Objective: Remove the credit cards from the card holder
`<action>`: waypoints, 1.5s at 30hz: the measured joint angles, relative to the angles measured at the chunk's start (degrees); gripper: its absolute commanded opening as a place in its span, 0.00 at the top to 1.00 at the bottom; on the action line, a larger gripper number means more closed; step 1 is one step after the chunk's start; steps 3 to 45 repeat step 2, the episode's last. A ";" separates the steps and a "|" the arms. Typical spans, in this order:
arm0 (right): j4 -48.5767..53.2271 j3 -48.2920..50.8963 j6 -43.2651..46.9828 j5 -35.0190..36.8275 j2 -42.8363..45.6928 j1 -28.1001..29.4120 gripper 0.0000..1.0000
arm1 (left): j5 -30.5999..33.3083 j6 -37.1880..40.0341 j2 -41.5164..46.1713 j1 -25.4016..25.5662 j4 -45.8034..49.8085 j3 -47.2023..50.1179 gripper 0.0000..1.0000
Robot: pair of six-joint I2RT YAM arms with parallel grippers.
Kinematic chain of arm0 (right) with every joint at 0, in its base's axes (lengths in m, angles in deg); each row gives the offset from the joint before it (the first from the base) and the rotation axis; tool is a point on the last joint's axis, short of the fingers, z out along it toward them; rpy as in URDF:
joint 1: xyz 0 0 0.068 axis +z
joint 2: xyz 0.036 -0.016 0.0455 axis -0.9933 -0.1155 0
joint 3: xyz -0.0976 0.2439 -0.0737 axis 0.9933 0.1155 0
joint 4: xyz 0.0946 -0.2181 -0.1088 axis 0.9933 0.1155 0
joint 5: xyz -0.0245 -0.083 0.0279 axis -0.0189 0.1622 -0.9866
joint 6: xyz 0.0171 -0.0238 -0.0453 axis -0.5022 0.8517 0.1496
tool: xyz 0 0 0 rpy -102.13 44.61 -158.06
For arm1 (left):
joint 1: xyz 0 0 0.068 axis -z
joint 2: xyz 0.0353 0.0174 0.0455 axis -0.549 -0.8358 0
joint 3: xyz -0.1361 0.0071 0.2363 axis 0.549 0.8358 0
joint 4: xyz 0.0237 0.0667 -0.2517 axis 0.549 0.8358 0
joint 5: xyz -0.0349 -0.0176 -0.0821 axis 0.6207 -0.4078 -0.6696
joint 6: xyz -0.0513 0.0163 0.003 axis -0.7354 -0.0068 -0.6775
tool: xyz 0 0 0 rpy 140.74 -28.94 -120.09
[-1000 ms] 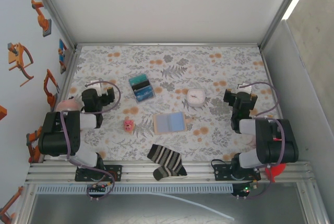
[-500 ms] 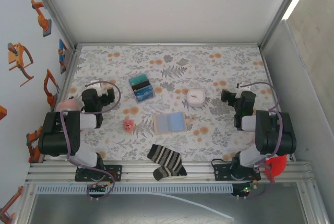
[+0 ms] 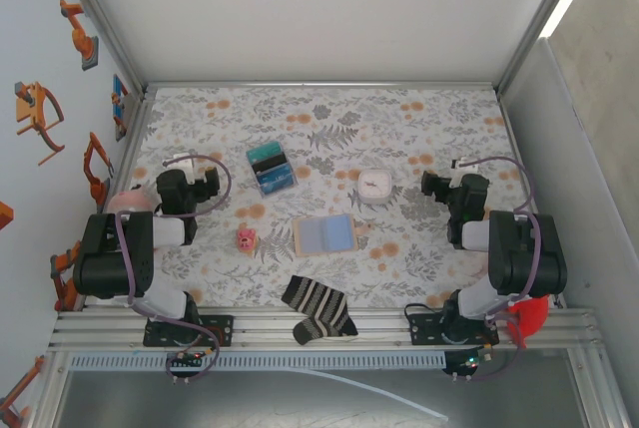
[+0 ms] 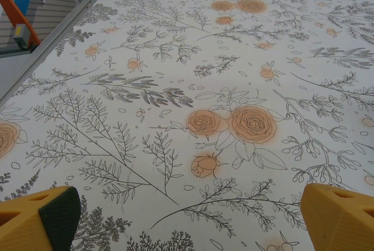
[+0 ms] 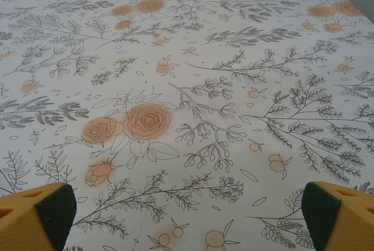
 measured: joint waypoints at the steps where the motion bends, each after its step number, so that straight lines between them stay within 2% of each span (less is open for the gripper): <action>1: 0.00 0.00 0.00 0.00 0.00 0.00 0.01 | 0.00 0.00 0.00 0.00 0.00 0.00 0.03; 45: 0.00 0.00 0.00 0.00 0.00 0.00 0.01 | 0.00 0.00 0.00 0.02 0.00 0.00 0.03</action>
